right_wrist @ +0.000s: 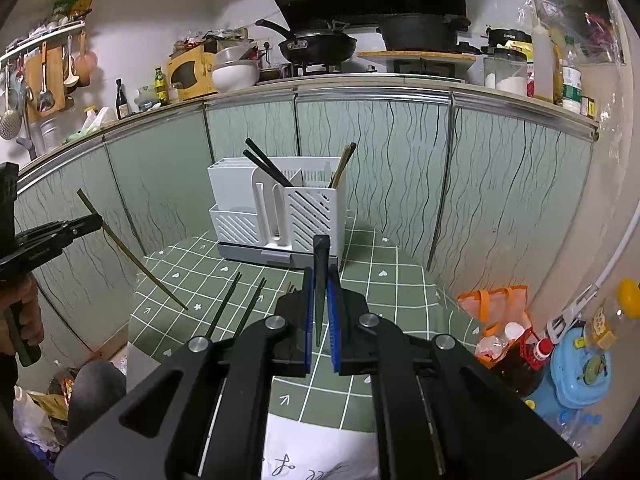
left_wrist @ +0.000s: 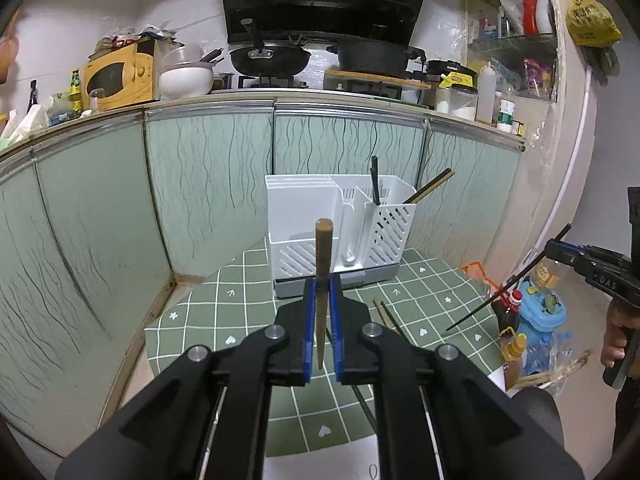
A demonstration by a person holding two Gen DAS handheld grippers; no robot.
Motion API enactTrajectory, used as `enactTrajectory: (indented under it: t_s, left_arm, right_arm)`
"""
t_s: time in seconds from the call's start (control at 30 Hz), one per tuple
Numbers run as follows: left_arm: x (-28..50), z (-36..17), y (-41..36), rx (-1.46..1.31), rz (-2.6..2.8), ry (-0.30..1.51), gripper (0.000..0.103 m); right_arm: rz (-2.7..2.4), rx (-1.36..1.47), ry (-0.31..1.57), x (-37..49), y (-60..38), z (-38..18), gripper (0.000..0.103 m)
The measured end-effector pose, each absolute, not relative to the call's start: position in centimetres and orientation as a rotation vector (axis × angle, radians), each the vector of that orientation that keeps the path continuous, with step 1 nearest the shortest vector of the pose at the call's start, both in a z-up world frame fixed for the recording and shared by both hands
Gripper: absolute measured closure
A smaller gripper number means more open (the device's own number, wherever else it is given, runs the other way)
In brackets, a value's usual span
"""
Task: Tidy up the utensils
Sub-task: 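Lift both held chopsticks and carry them above the white holder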
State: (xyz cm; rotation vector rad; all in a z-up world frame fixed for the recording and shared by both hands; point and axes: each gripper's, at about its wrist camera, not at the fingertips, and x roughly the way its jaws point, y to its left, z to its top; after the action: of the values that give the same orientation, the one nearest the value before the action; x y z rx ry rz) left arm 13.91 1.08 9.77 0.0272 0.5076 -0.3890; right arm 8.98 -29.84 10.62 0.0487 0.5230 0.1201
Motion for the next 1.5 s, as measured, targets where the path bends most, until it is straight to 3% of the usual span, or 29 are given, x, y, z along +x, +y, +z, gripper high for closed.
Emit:
enactTrajectory:
  t_s: [1.1, 1.5]
  left_arm:
    - [24.6, 20.8, -9.7, 0.049, -0.571, 0.427, 0.096]
    - [31.5, 21.0, -12.0, 0.017, -0.590, 0.428, 0.096]
  right_arm:
    - [0.210, 0.019, 0.448, 20.2, -30.0, 23.2, 0.097]
    - [0.220, 0.042, 0.470, 27.9, -31.2, 23.0, 0.097]
